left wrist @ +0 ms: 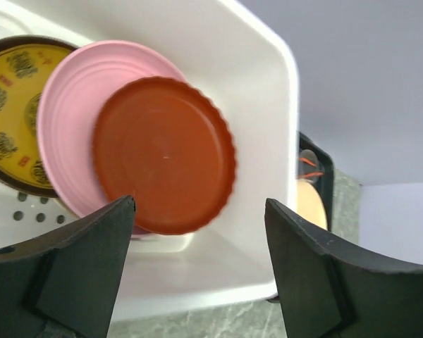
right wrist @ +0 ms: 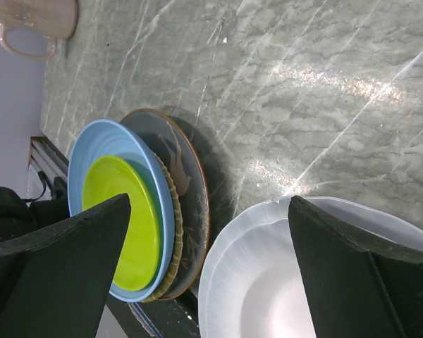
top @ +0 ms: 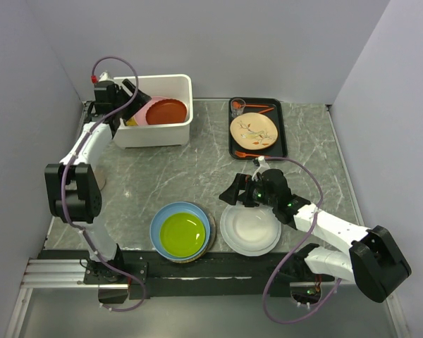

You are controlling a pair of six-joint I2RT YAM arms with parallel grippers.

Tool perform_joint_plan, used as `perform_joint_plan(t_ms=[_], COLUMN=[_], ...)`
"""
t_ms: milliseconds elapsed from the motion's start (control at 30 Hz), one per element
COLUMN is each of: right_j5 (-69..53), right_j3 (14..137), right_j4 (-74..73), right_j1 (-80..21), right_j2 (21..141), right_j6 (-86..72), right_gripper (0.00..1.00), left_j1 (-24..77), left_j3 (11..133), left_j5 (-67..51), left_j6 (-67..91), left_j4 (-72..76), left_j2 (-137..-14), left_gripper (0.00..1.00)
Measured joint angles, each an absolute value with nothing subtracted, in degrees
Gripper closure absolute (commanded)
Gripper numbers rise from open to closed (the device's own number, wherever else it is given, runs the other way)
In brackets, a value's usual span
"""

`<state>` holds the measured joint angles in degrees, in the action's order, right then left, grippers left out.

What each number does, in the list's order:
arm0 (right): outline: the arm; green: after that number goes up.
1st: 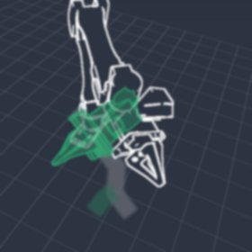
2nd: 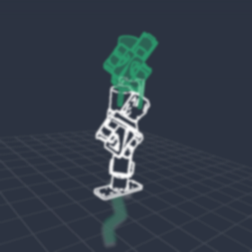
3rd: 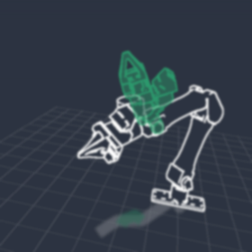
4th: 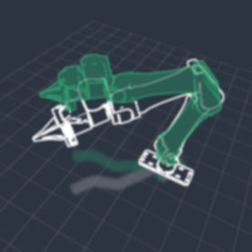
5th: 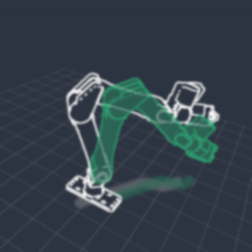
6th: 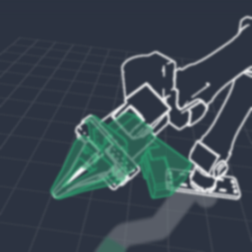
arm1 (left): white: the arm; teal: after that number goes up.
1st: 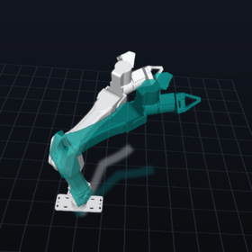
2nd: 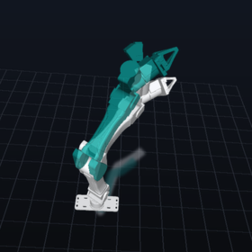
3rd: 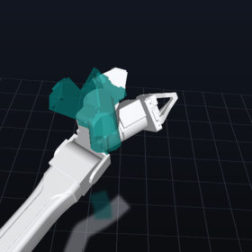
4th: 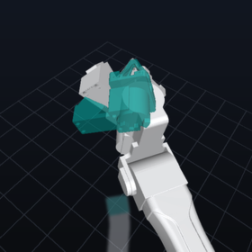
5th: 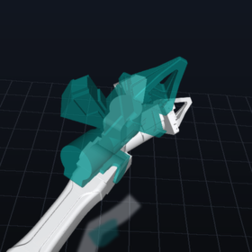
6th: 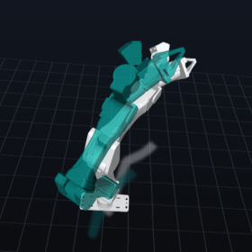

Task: Place the plates into the plastic bin on the countertop
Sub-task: Place the plate in the plastic bin, then pick up the plate at the center of the board.

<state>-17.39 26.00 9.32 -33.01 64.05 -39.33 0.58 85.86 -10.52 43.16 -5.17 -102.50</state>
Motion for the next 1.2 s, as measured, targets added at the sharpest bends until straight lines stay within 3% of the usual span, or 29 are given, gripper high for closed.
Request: perform_joint_plan(t_ms=[267,1200], right_j5=[-17.4,-18.3], right_j3=[26.0,26.0], right_j4=[9.3,7.8], right_j1=[-33.0,-34.1], right_j2=[63.6,60.2], right_j6=[-39.4,-40.0], right_gripper=[0.00,0.00], left_j1=[5.6,17.9], left_j3=[85.0,54.3], left_j5=[-10.8,-10.4], left_j6=[41.5,38.4], left_j4=[-5.0,-8.9], left_j2=[-95.0,-69.4], left_gripper=[0.21,0.24])
